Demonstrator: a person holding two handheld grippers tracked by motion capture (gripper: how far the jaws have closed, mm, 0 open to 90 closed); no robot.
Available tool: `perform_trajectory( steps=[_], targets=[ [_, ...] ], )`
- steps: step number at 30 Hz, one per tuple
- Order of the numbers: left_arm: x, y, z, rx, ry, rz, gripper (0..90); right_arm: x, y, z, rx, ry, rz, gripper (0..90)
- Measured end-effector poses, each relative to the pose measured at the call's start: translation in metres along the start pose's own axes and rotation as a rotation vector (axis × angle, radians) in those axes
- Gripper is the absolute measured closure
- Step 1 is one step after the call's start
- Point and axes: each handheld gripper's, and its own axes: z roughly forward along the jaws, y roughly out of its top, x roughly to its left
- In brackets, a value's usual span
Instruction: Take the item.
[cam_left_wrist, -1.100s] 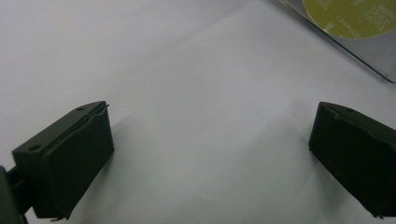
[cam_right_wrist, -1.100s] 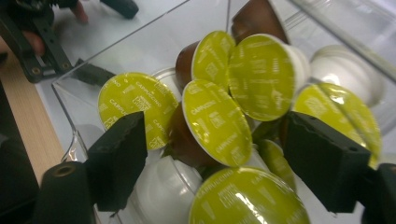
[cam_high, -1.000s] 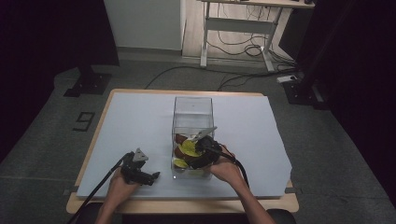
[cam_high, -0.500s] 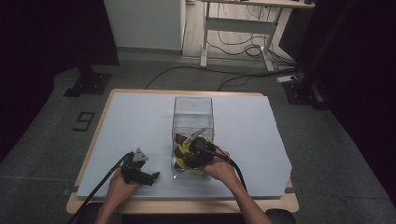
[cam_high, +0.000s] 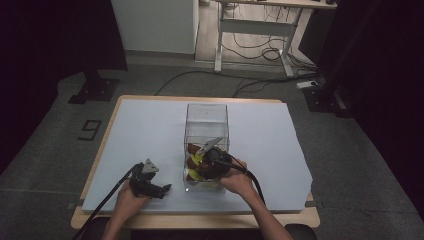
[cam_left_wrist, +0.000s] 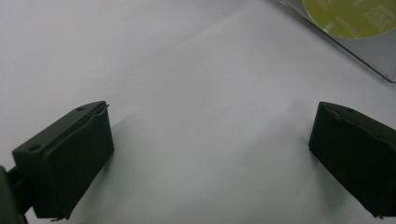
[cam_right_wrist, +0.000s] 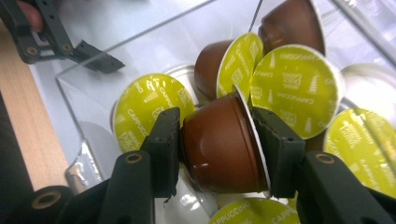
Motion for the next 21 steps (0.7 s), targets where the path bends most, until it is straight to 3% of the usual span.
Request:
perform_trajectory(
  steps=[21],
  targets=[
    [0.0,0.0,0.0,0.0,0.0,0.0,0.0,-0.009,-0.001,-0.033,-0.07,-0.05,0.028,55.0]
  ],
)
